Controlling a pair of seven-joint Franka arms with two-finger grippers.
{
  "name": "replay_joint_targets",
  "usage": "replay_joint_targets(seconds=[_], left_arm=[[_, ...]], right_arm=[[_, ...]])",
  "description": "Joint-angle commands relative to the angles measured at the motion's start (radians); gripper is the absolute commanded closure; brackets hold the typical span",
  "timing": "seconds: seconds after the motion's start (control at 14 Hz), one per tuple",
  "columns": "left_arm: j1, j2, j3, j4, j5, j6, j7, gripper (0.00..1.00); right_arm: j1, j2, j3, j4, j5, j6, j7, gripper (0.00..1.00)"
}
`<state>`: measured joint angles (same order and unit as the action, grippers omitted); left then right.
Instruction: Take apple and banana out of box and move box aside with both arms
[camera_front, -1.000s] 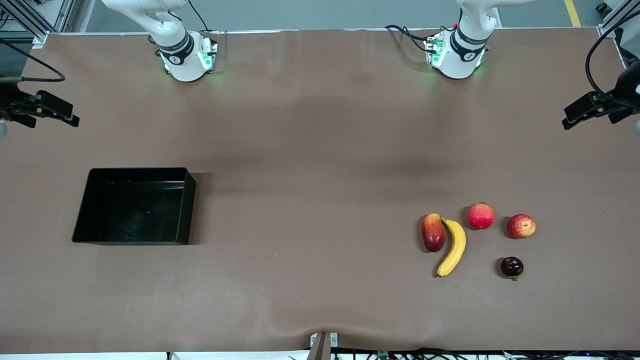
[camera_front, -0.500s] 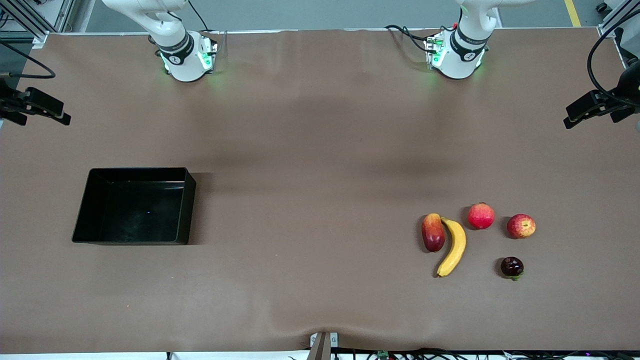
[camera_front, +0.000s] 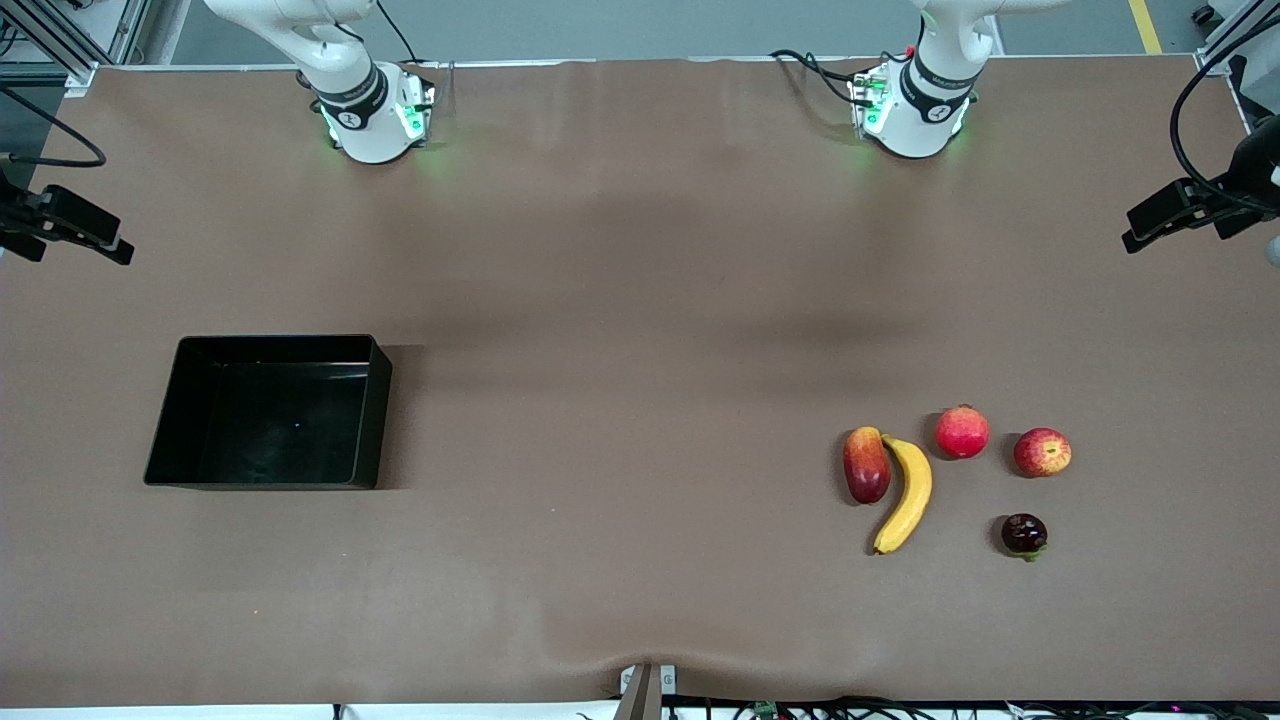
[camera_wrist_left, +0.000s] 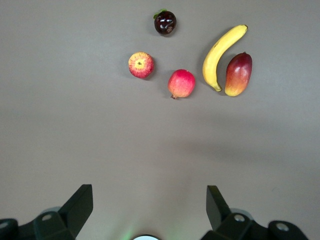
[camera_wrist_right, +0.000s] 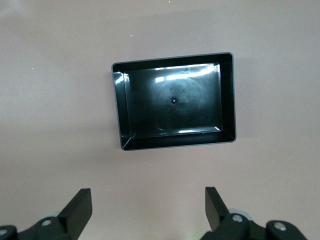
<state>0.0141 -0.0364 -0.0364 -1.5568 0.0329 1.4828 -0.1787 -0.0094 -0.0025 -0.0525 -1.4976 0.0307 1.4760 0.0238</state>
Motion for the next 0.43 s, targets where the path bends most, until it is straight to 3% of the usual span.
replay_joint_targets(seconds=[0.0,0.36], left_arm=[[-0.002,0.001,-0.005,0.020,-0.021,-0.019,-0.016,0.00],[-0.013,0.016,-0.005,0.023,-0.004,-0.019,-0.004,0.00]], right_arm=[[-0.017,-0.005,0.014,-0.001,-0.020,-0.008,0.019,0.00],[-0.014,-0.001,0.016,0.000,-0.041,-0.011,0.011,0.00]])
